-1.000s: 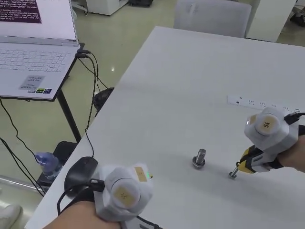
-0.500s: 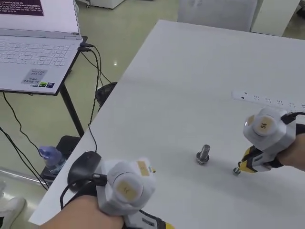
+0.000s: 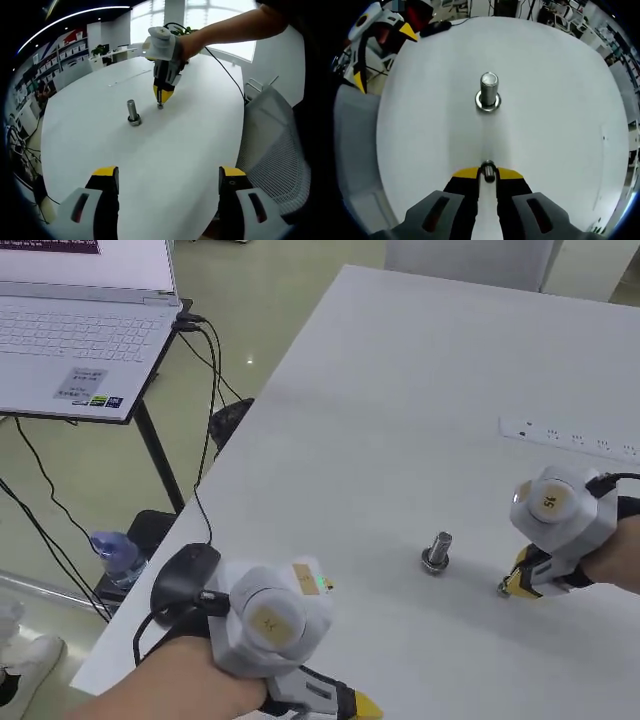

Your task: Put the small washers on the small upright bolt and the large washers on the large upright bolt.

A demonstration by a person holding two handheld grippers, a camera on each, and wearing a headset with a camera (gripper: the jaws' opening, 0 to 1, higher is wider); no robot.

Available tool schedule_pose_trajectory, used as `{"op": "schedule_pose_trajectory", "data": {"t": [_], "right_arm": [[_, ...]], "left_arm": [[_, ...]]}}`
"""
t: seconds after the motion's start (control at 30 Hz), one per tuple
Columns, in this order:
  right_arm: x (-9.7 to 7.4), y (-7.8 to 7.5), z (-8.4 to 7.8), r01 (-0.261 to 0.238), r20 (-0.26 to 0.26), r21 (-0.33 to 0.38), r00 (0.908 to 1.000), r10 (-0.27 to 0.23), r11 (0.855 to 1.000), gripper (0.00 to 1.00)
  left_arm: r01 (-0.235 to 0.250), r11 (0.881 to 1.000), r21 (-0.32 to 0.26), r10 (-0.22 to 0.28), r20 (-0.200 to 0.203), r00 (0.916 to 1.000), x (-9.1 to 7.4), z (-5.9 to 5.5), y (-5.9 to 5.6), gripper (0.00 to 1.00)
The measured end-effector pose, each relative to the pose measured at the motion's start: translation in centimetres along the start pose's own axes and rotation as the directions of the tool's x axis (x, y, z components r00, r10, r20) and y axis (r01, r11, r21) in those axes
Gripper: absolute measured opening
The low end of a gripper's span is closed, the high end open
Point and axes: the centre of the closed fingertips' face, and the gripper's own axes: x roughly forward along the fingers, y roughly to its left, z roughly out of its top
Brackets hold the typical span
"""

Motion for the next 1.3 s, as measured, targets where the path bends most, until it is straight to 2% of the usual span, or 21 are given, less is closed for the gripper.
{"op": "schedule_pose_trajectory", "data": {"t": [0.6, 1.0, 1.2, 1.3], "right_arm": [[0.48, 0.59, 0.00, 0.006, -0.027, -0.009, 0.9996, -0.006, 1.000, 0.13], [0.53, 0.55, -0.01, 0.011, -0.022, -0.008, 0.9997, -0.011, 1.000, 0.14], [0.44, 0.40, -0.15, 0.022, -0.017, -0.023, 0.9996, -0.022, 0.999, 0.17], [0.16, 0.18, 0.07, 0.034, 0.006, -0.018, 0.9994, -0.034, 0.999, 0.20]], "left_arm": [[-0.001, 1.000, -0.009, 0.000, -0.015, 0.9999, -0.04, -0.74, -0.21, 0.79], [-0.002, 1.000, -0.017, 0.002, -0.008, 1.0000, 0.05, -0.83, -0.48, 0.79], [-0.011, 1.000, -0.017, 0.011, -0.007, 0.9999, -0.01, -0.68, -0.39, 0.79], [-0.018, 0.999, -0.028, 0.018, 0.002, 0.9998, -0.07, -0.53, -0.28, 0.79]]}}
